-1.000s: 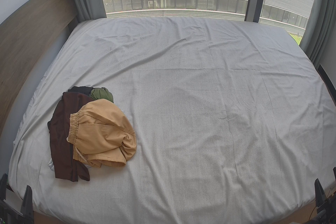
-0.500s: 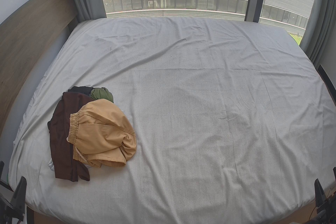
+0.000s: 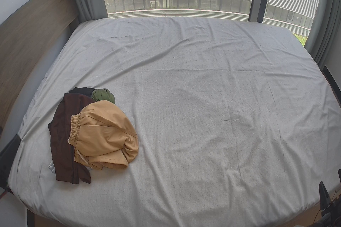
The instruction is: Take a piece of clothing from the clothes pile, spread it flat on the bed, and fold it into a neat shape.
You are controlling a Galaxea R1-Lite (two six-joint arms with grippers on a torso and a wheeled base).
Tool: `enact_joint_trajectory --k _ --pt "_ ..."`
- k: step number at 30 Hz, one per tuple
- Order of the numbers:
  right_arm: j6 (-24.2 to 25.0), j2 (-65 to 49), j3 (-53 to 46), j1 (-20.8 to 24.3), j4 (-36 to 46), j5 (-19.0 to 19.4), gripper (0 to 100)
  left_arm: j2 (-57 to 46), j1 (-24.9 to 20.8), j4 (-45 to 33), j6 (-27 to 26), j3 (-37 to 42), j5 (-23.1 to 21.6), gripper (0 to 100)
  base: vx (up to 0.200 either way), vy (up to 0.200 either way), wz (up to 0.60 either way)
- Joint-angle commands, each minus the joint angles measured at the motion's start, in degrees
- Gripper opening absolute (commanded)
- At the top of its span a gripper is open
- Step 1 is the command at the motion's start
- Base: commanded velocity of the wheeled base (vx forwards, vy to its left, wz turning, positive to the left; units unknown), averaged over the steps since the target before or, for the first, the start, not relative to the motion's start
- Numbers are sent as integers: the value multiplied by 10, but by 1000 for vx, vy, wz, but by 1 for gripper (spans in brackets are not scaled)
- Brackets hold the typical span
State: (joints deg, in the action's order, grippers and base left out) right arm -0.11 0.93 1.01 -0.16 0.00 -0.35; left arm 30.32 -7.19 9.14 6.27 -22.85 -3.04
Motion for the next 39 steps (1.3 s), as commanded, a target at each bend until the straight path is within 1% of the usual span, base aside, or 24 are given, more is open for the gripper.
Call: enact_joint_trajectory --k 1,6,8,10,14,18,22,27,31,35,36,39 --pt "-1 -9 -10 0 0 0 100 185 -3 79 4 -47 -29 100 0 0 0" --pt "0 -9 -10 0 0 0 100 262 -4 97 3 -74 -49 100 0 0 0" --pt "0 -9 -10 0 0 0 100 278 -4 98 4 -84 -58 100 0 0 0" --pt "0 -9 -10 0 0 0 100 287 -4 98 6 -91 -76 100 0 0 0" --pt "0 -9 -10 0 0 0 100 296 -3 104 8 -91 -102 100 0 0 0" --pt "0 -9 -10 1 0 0 100 324 -3 106 17 -91 -102 100 0 0 0" --pt "-1 -9 -10 1 0 0 100 351 -1 134 20 -84 -102 100 0 0 0" --pt "0 -9 -10 1 0 0 100 369 2 136 23 -84 -103 100 0 0 0" --pt "0 -9 -10 0 0 0 100 398 3 136 54 -84 -103 100 0 0 0" --pt "0 -9 -10 1 0 0 100 417 15 137 62 -84 -105 100 0 0 0" --pt "0 -9 -10 0 0 0 100 432 24 138 61 -84 -109 100 0 0 0" --pt "0 -9 -10 0 0 0 100 447 33 141 60 -84 -119 100 0 0 0"
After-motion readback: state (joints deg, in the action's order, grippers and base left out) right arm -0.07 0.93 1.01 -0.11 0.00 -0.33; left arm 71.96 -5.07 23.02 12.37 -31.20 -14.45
